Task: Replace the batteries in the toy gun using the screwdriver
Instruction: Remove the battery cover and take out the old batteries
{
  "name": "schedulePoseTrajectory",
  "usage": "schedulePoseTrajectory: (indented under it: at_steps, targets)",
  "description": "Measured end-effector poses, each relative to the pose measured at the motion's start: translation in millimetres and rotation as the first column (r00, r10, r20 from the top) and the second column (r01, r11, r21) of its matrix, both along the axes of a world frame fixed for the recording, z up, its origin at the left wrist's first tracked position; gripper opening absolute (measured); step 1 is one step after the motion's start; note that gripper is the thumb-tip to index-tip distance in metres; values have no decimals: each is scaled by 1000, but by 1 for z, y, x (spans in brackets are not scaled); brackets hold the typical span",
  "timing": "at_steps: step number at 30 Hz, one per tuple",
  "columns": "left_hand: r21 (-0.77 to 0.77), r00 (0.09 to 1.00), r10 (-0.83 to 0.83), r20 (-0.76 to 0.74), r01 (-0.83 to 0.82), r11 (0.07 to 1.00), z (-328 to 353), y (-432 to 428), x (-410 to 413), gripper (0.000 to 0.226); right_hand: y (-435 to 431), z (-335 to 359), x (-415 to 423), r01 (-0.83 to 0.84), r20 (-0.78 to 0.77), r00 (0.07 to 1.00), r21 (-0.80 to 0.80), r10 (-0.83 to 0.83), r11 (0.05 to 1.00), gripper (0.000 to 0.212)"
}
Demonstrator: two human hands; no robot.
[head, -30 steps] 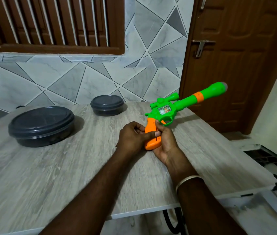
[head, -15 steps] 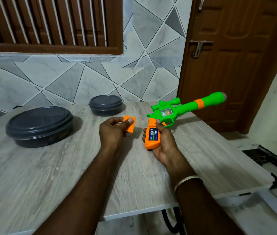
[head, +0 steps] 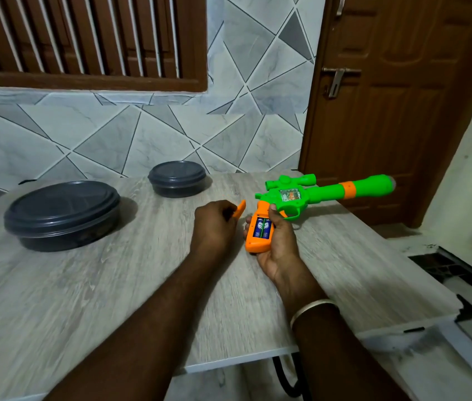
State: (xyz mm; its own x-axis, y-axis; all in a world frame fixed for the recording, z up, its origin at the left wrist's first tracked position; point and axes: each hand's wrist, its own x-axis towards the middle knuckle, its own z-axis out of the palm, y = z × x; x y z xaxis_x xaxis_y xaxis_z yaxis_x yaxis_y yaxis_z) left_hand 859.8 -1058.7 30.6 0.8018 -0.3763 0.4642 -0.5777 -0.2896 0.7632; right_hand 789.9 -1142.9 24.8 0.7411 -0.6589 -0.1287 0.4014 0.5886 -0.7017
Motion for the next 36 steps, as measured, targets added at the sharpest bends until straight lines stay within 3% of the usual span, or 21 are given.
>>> schedulePoseTrajectory:
  at_steps: [9, 19, 21, 23, 26, 30, 33, 36]
  targets:
    - [323, 990, -38, 134, -7, 946, 6, -5, 2, 15, 1, 0, -1, -3, 7, 1000, 10, 3, 1000, 37]
    - [474, 942, -202, 268, 53, 879, 2, -7, 10, 13, 2, 1, -1, -3, 1, 1000, -23, 3, 1000, 43]
    - [454, 941, -221, 255, 85, 887, 2, -5, 9, 13, 2, 2, -3, -1, 6, 1000, -12, 1, 1000, 42]
    - [337, 956, -198, 218, 116, 934, 3, -1, 8, 17, 3, 4, -5, 7, 2, 1000, -1, -7, 1000, 39]
    - [181, 991, -10, 131, -14, 983, 12, 10, 14, 24, 4, 5, -5, 4, -15, 1000, 32, -3, 999, 31]
    - [340, 977, 159, 139, -198, 919, 17, 35, 36, 25, 5, 5, -6, -6, -42, 999, 11, 6, 1000, 30]
    - [490, 985, 174, -22, -141, 860, 16, 46, 41, 42, 7, 8, -8, -19, -41, 999, 0, 19, 1000, 30]
    - [526, 979, 156, -129, -66, 848, 14, 46, 46, 41, 6, 8, -9, -5, -40, 999, -20, 4, 1000, 29]
